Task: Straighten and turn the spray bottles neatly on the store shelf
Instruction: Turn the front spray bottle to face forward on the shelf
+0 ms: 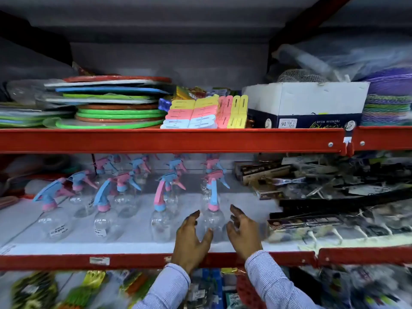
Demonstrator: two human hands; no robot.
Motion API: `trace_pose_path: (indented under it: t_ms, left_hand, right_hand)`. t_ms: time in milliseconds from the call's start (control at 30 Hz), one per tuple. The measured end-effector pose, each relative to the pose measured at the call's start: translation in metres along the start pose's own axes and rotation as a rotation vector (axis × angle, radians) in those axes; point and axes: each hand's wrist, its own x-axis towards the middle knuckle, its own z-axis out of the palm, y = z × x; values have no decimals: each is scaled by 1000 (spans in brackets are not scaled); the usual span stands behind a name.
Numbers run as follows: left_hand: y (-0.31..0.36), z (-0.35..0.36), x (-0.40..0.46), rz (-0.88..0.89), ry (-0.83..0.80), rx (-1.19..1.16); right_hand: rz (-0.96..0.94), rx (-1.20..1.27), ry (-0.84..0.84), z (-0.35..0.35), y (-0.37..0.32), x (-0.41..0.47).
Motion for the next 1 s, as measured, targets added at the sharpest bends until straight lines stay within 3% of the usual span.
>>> trace_pose_path:
  t_ms: [133, 467, 833, 1000]
  left_hand:
    - [4, 1, 11, -109, -95, -88]
    - [-5, 2, 7, -135, -130, -142]
    - [-11, -6, -19, 10, -45, -3]
    - [-21, -26, -51, 226, 91, 292]
  right_hand:
    - [65, -47, -138, 6, 0, 5]
    - [-28, -29, -164, 3, 1, -11]
    - [2, -34, -105, 10, 4, -39]
    - [-255, -324, 71, 13, 2, -75]
